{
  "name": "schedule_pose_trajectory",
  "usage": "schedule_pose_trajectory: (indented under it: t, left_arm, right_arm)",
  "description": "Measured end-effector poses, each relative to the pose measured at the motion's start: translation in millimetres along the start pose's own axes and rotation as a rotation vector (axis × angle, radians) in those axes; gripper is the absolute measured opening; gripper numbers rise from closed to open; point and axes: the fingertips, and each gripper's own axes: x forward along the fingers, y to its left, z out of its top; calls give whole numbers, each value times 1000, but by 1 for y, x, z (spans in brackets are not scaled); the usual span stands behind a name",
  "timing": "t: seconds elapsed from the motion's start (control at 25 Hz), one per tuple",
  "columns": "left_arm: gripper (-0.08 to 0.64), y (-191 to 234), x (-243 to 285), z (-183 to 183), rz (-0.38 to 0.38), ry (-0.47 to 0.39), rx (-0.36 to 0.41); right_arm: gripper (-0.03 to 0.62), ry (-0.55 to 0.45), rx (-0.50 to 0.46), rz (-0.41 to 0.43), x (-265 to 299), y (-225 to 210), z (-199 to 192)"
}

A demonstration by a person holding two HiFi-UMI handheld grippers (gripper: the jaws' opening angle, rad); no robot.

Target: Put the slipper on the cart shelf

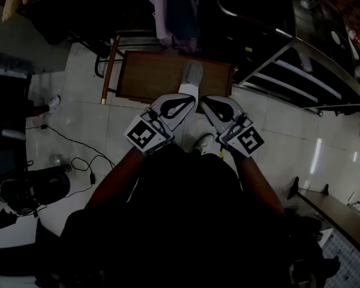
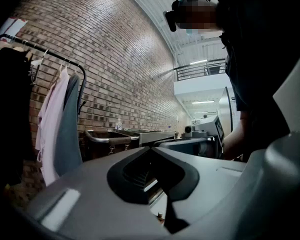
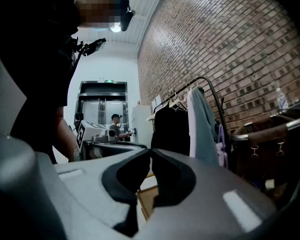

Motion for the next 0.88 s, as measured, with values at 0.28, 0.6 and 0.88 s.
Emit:
schedule_pose_trajectory:
  t: [0.28,0.6,0.88]
  left_arm:
    - [6,0,11,-9,42,14,24]
    - [12,31,13,-26,28,47,0]
    - [12,66,13,-58,-72,82,-23]
  right_arm:
    - [5,34,136,40,-4,-22,-30]
    - [17,147,317,49,14,-44,-105]
    - [110,313,516,-60,45,-75,-191]
